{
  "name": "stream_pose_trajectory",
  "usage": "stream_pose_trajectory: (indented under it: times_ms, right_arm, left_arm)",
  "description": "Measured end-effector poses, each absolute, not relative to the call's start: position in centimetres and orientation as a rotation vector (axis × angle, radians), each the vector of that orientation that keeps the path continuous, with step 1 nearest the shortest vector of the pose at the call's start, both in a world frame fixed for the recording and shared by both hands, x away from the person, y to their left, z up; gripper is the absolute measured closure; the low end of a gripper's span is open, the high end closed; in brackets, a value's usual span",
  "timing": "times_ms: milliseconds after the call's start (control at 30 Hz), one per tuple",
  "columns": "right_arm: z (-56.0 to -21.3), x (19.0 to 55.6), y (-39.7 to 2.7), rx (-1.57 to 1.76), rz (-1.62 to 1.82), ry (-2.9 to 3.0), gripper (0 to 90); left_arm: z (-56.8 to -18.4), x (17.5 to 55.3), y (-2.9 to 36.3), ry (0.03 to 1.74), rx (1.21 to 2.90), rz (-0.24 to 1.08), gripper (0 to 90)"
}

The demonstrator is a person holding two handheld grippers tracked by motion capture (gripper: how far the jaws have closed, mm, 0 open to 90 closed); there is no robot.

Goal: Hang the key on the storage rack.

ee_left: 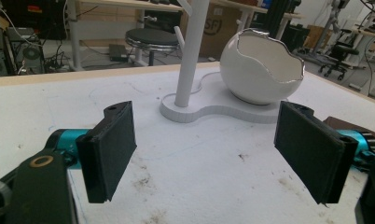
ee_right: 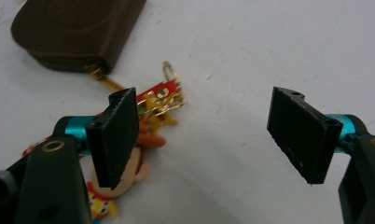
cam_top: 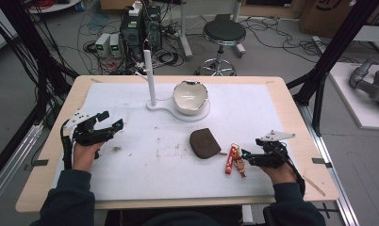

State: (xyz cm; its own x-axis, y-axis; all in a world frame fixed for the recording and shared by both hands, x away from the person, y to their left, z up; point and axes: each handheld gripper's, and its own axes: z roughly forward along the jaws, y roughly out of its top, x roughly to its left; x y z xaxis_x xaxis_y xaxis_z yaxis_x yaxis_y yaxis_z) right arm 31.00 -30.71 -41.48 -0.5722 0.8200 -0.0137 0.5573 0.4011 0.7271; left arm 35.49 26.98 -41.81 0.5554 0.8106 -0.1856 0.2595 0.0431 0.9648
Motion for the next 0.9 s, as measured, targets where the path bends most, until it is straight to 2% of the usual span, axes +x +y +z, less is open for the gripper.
stream_pose_trajectory:
  times_ms: [400, 533, 600, 633, 667, 767, 900]
  right_arm:
    - [-41.9, 30.5, -29.1, 1.222, 1.019, 2.397, 25.3]
    - [-43.3, 31.0, -28.2, 1.203, 0.853, 2.509, 26.6]
    - [-43.4, 31.1, -28.2, 1.198, 0.811, 2.508, 38.3]
    - [-43.4, 31.1, -28.2, 1.198, 0.811, 2.508, 38.3]
    - [-43.1, 31.1, -28.6, 1.216, 0.81, 2.477, 46.5]
    - [-43.0, 31.4, -29.6, 1.267, 0.768, 2.391, 46.5]
    - [-43.5, 31.6, -30.0, 1.299, 0.741, 2.392, 38.3]
  left_arm:
    - [-42.0, 35.7, 26.9, 0.963, 1.52, 0.529, 20.8]
    - [-42.0, 35.7, 26.8, 0.961, 1.525, 0.528, 21.0]
    - [-42.0, 35.7, 26.9, 0.961, 1.526, 0.528, 21.2]
    - [-42.0, 35.7, 26.9, 0.962, 1.525, 0.528, 21.2]
    - [-42.1, 35.7, 26.9, 0.964, 1.525, 0.528, 21.2]
    - [-42.1, 35.7, 26.8, 0.964, 1.528, 0.524, 21.3]
    - [-42.1, 35.7, 26.8, 0.964, 1.528, 0.523, 21.4]
